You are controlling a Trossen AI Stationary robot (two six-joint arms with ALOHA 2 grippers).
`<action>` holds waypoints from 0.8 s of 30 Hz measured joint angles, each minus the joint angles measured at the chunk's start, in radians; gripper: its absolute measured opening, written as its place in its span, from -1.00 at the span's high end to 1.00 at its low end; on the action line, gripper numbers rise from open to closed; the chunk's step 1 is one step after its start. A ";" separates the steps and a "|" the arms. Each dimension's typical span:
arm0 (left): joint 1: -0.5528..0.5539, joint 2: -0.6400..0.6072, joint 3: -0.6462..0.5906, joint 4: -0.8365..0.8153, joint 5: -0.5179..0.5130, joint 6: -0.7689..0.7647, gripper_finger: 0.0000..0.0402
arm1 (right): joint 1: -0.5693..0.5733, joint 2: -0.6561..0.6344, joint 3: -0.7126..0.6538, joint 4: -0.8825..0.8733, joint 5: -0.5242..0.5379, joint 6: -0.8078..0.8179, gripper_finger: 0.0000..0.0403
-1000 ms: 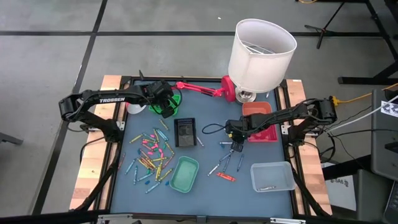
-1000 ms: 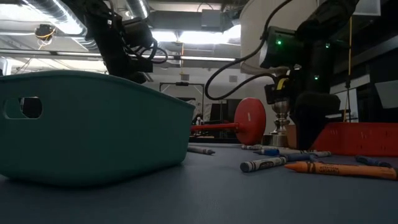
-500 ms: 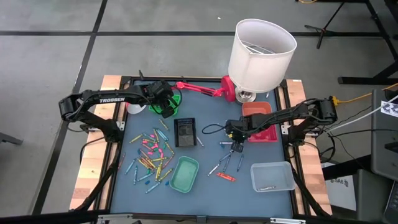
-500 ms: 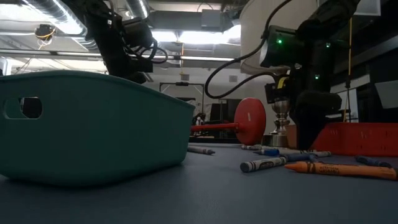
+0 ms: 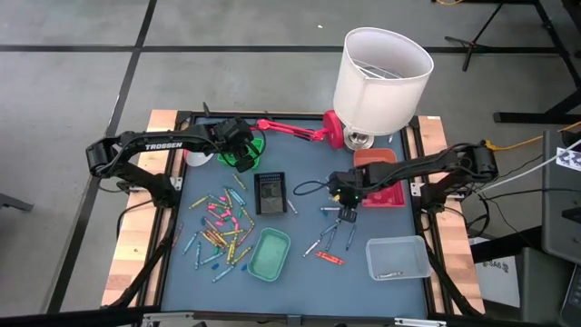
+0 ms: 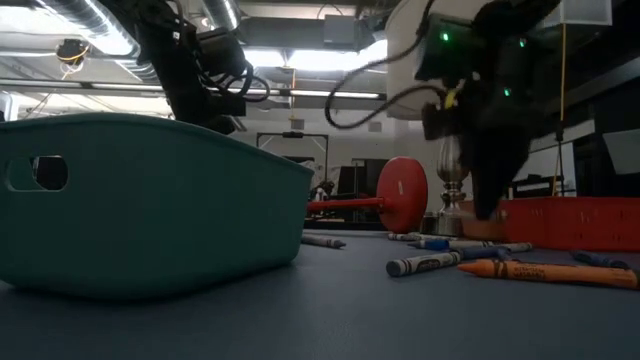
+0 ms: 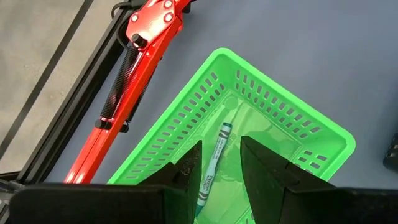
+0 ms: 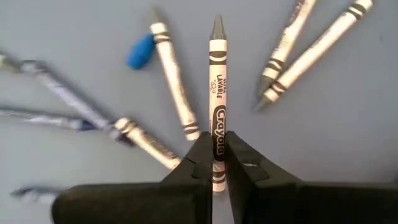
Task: Sort crayons
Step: Put the gray crayon into the white bin
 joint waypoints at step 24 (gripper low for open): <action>-0.005 0.000 0.000 0.001 0.000 0.000 0.53 | 0.403 -0.145 0.189 -0.315 -0.075 0.115 0.92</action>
